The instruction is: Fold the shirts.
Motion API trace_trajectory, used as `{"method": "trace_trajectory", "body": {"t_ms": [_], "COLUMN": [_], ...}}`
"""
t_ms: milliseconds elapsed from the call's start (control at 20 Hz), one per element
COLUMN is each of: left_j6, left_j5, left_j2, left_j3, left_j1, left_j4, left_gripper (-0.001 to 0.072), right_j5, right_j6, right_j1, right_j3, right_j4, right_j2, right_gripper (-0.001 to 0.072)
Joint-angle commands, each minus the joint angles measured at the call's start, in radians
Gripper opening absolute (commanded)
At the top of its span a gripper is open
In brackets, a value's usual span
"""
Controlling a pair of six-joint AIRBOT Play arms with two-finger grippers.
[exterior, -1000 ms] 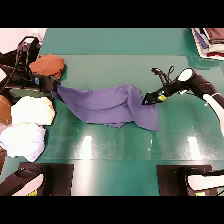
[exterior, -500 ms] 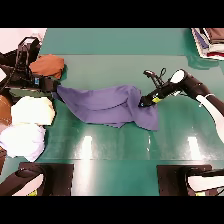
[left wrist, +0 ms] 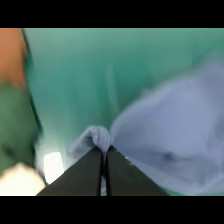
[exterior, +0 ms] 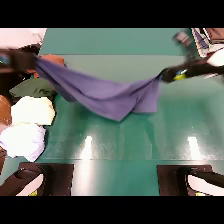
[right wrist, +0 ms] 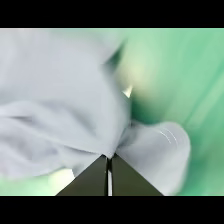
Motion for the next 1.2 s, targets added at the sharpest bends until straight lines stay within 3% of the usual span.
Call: {"method": "trace_trajectory", "body": {"t_ms": [0, 150, 300, 450, 600, 750, 900, 1150], "left_j6": [-0.004, -0.005, -0.023, -0.028, -0.027, -0.026, -0.027, -0.029], "left_j5": [-0.024, -0.069, -0.035, -0.024, -0.024, -0.026, -0.024, 0.124], "left_j2": [0.065, 0.069, 0.069, 0.068, 0.056, -0.037, -0.219, -0.555], "left_j3": [0.294, 0.551, 0.674, 0.663, 0.482, 0.260, 0.115, 0.073], "left_j1": [0.001, 0.001, 0.001, 0.001, 0.001, 0.001, 0.001, 0.001], "left_j4": [-0.024, -0.080, -0.119, -0.142, -0.127, -0.089, -0.042, -0.045], "left_gripper": [0.0026, 0.0026, 0.0025, 0.0025, 0.0025, 0.0026, 0.0026, 0.0029], "right_j5": [0.071, 0.114, 0.172, 0.250, 0.357, 0.443, 0.451, 0.219], "right_j6": [0.036, 0.064, 0.116, 0.143, 0.197, 0.275, 0.283, 0.232], "right_j1": [-0.075, -0.114, -0.167, -0.239, -0.299, -0.294, -0.246, -0.173], "right_j3": [0.188, 0.319, 0.416, 0.516, 0.579, 0.494, 0.278, 0.034], "right_j4": [-0.002, -0.002, -0.030, -0.028, -0.027, -0.027, -0.029, -0.026], "right_j2": [0.196, 0.314, 0.382, 0.399, 0.329, 0.215, 0.075, -0.169], "right_gripper": [0.0013, 0.0013, 0.0012, 0.0012, 0.0012, 0.0012, 0.0012, 0.0014]}}
